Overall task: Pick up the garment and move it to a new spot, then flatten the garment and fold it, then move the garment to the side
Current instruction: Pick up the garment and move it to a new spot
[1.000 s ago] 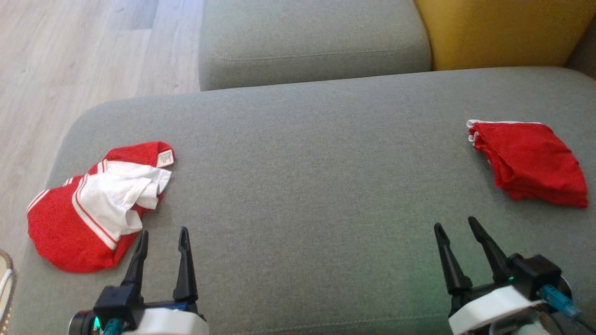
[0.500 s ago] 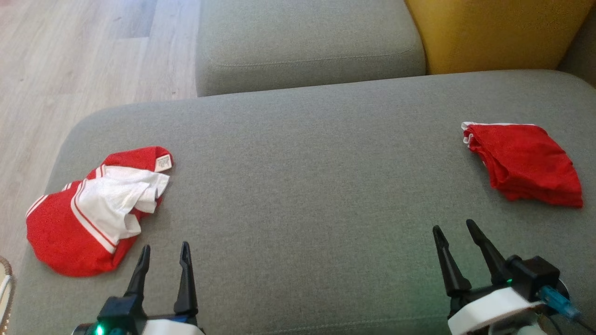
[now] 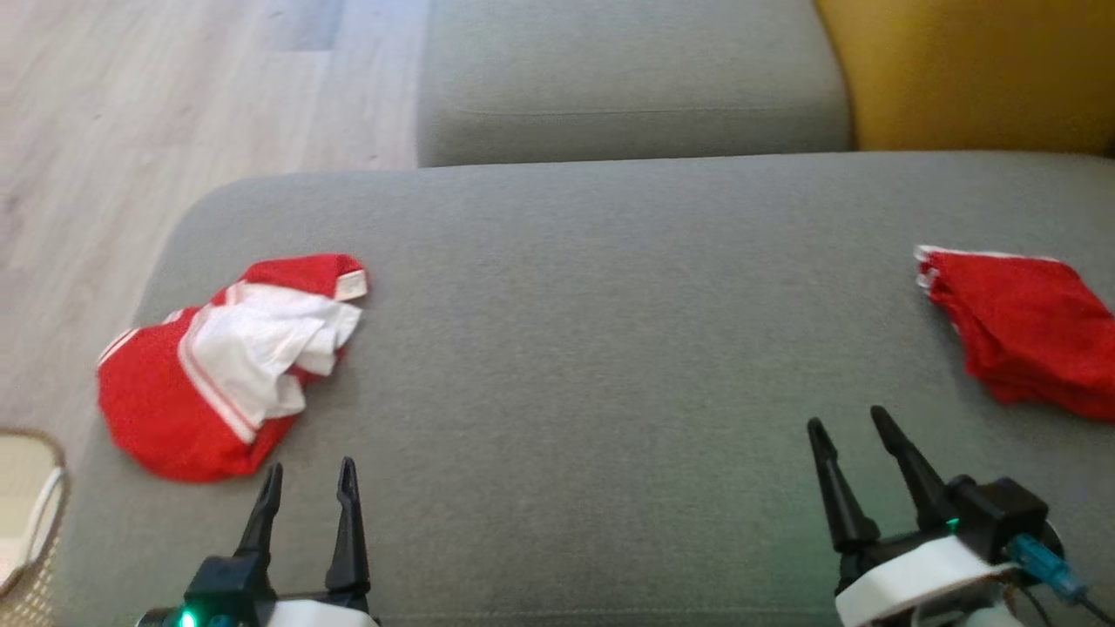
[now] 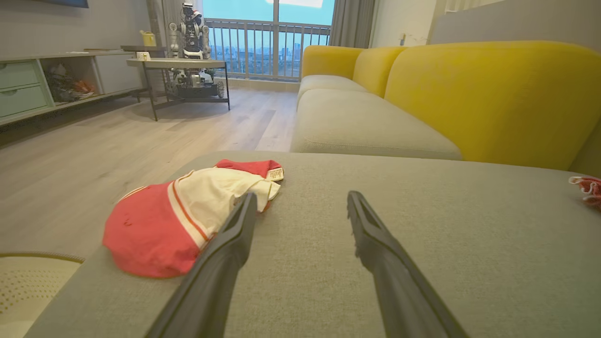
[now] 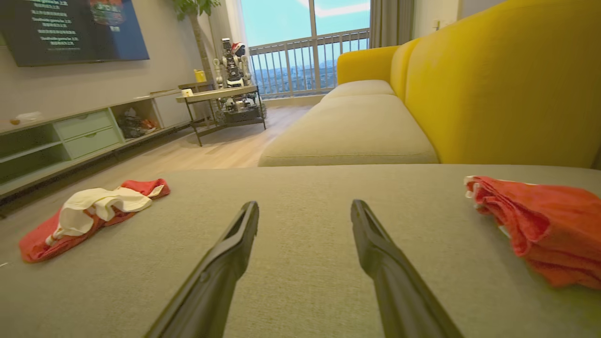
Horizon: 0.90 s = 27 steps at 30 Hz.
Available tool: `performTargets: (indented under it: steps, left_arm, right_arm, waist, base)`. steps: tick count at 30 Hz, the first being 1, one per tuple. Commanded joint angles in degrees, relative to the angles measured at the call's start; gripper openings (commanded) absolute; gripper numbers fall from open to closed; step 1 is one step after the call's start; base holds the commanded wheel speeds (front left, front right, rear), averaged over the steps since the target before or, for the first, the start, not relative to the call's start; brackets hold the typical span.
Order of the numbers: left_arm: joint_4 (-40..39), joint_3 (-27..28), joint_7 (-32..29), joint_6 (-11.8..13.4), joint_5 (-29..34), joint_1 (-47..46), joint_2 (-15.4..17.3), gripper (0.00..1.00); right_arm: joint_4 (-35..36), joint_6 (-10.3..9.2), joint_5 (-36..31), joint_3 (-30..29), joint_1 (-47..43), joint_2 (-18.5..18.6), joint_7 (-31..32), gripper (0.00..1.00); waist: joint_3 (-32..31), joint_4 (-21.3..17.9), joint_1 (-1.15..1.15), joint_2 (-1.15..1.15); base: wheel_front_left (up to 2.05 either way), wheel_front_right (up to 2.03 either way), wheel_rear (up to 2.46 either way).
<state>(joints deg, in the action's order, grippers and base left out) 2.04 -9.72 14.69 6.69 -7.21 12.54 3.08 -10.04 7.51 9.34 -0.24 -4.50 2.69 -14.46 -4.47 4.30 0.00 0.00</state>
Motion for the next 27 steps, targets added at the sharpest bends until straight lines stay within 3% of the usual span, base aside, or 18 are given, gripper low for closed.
performTargets:
  steps: [1,15,27]
  left_arm:
    - [-1.77,1.7,0.3,0.4,0.45,-2.75,-0.2,1.0]
    - [-2.63,1.49,0.3,0.17,0.27,-1.72,-0.2,1.0]
    - [-4.41,2.21,0.3,0.91,-1.75,-2.73,-0.2,1.0]
  right_arm:
    - [2.33,-0.02,0.3,2.01,0.7,0.19,-0.53,1.0]
    - [3.16,-0.02,0.4,4.88,-1.09,0.19,-0.53,1.0]
    - [5.02,-0.02,-2.52,7.17,-0.89,0.19,-0.53,1.0]
  waist:
    - [0.05,2.48,0.0,0.0]
    - [-0.29,18.12,0.0,0.0]
    - [2.9,21.54,0.0,0.0]
  base:
    - [0.0,0.0,0.0]
    - [0.0,0.0,0.0]
    - [0.0,0.0,0.0]
